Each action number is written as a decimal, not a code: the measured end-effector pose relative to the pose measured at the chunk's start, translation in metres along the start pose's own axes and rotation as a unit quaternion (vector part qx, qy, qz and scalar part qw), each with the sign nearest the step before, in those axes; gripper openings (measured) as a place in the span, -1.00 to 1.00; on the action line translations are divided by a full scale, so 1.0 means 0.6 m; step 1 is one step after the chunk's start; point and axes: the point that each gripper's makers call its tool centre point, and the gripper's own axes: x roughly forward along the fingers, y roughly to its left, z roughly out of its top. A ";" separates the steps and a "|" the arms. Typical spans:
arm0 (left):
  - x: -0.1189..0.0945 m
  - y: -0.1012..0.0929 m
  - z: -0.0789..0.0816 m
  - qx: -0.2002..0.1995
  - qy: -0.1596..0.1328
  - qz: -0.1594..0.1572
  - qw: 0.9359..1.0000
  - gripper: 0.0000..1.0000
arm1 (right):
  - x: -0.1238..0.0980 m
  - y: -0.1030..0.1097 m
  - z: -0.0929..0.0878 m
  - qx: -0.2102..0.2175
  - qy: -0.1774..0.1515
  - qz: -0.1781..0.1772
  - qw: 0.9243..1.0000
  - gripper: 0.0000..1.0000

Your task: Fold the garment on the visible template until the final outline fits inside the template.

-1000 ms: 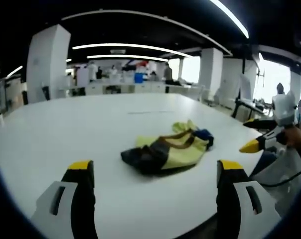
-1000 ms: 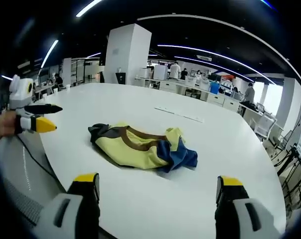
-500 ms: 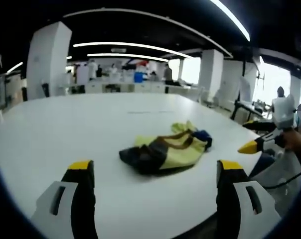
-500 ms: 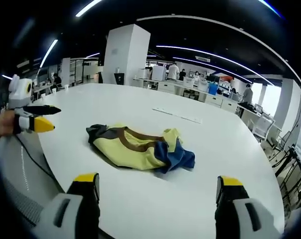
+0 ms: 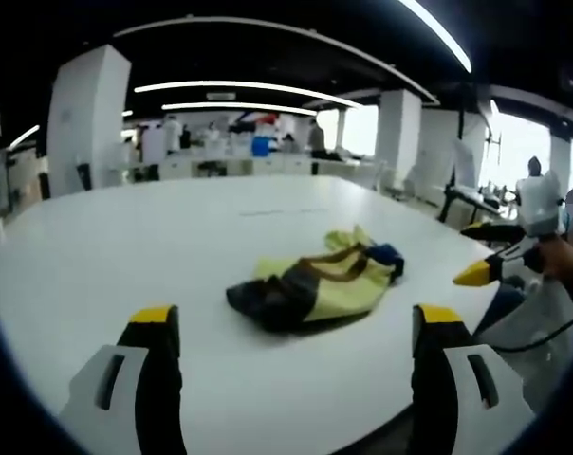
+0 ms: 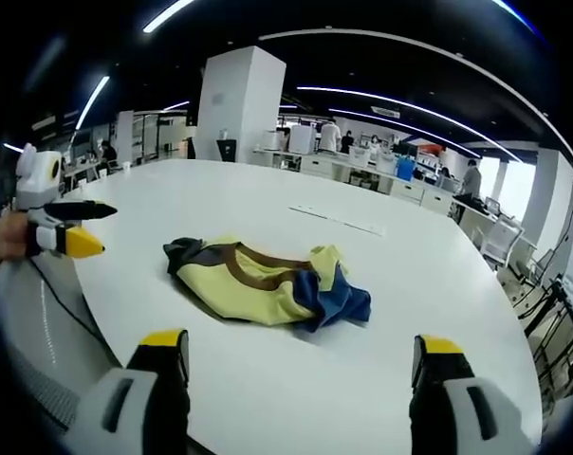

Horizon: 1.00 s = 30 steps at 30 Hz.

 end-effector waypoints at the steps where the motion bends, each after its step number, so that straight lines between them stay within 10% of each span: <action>1: 0.000 0.002 0.000 0.001 0.001 0.002 1.000 0.96 | 0.000 -0.001 0.002 0.002 -0.003 0.000 1.000 0.96; 30: 0.048 0.024 0.026 0.042 0.005 -0.014 0.999 0.29 | 0.041 -0.045 0.036 -0.010 -0.022 0.064 0.998 0.19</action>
